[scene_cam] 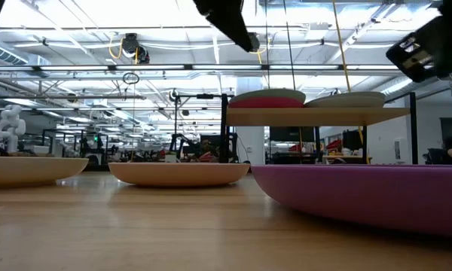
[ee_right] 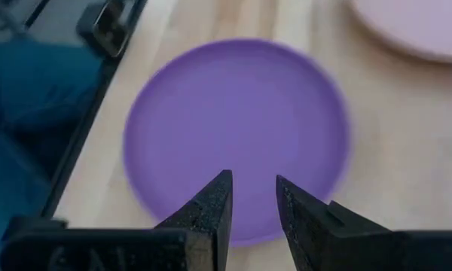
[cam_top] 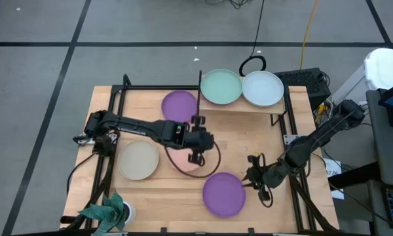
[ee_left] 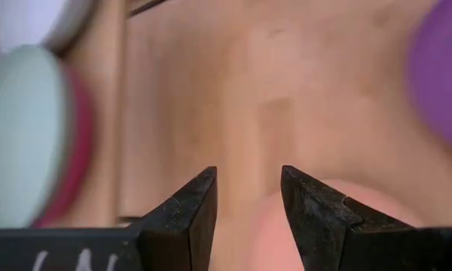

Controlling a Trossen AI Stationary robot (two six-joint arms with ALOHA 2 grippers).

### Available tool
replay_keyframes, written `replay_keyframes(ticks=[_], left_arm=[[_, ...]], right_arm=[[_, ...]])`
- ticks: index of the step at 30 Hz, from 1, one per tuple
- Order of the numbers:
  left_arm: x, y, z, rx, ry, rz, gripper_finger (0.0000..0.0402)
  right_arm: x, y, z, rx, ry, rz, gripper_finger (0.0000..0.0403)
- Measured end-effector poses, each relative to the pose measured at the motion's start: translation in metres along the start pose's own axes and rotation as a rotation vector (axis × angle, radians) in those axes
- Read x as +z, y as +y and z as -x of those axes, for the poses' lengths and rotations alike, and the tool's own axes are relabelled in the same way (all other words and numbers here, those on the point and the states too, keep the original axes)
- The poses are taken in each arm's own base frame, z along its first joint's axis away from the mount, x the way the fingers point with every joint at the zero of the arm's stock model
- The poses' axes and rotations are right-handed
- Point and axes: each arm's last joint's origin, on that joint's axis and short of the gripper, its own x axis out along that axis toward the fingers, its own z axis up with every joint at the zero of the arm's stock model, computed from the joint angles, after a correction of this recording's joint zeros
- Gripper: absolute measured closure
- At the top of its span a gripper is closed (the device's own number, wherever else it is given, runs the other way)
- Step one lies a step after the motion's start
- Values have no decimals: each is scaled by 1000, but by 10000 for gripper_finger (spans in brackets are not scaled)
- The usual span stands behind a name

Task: Place and stack plates onto a shelf
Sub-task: Stack the bottom violet plate on top of the light blue plate on the shelf

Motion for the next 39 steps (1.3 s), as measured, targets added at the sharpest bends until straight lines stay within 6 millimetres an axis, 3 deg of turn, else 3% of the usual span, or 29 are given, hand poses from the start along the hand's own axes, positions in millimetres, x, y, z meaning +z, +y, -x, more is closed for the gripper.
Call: replay_keyframes(ticks=[8, 22, 31, 39], left_arm=[[5, -41, 17, -92, -20, 74, 247], [9, -96, 46, -176, -68, 149, 247], [8, -115, 56, -201, -81, 166, 247], [-4, -137, 43, -204, -89, 155, 247]], right_arm=[[-1, 23, -23, 153, 55, 27, 316], [0, 75, -71, 222, 222, 151, 316], [-7, 78, -88, 180, 252, 274, 316], [-4, 78, -85, 169, 215, 338, 316]])
